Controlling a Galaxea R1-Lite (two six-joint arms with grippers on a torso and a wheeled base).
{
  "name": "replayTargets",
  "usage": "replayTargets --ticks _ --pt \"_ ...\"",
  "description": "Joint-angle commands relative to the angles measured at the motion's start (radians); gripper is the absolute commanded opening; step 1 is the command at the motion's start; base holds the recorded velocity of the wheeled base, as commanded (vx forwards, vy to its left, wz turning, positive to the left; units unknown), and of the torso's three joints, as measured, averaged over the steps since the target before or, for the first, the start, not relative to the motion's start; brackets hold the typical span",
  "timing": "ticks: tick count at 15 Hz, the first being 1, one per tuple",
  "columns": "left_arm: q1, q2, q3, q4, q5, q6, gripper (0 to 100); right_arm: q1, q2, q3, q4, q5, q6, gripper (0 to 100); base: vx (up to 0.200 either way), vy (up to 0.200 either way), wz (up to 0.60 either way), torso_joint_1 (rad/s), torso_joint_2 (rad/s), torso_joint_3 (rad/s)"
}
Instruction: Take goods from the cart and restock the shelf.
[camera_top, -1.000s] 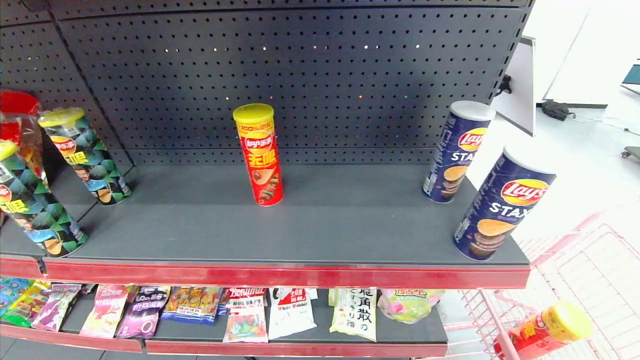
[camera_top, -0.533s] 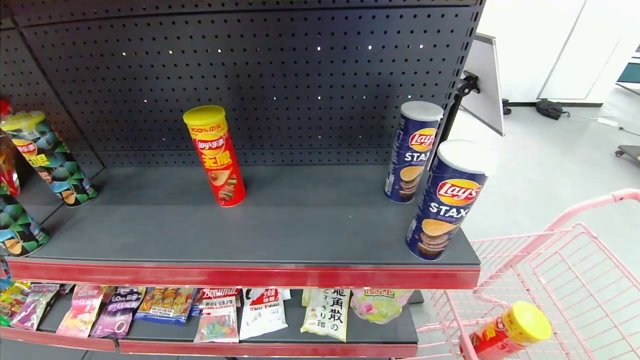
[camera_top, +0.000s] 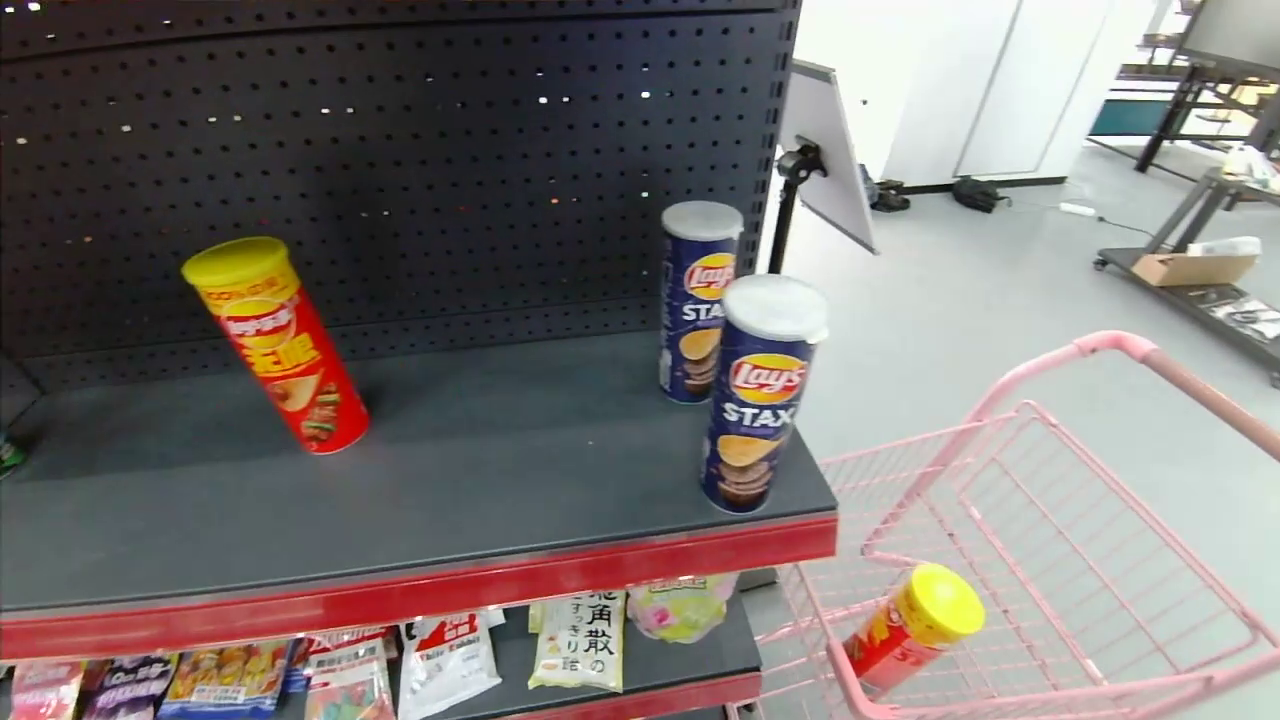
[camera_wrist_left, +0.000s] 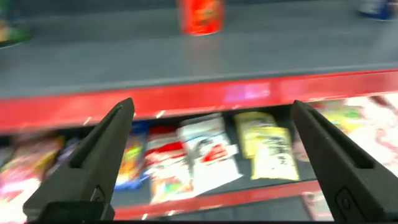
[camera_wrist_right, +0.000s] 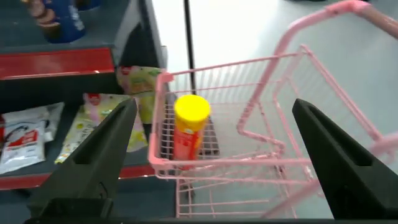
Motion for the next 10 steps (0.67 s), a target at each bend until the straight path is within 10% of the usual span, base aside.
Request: replayTargets --ticks 1,6,10 --pt "-0.001 0.001 0.0 0.0 0.0 0.0 100 0.001 0.001 0.0 0.0 0.001 0.0 100 0.0 0.0 -0.6 -0.002 0.01 0.002" --pt "0.0 0.001 0.0 0.0 0.0 0.0 100 0.001 0.001 0.0 0.0 0.001 0.0 100 0.0 0.0 -0.24 0.0 0.0 0.001" --pt "0.0 0.001 0.0 0.0 0.0 0.001 100 0.001 0.001 0.0 0.0 0.001 0.0 100 -0.2 0.0 0.0 0.005 0.0 0.001"
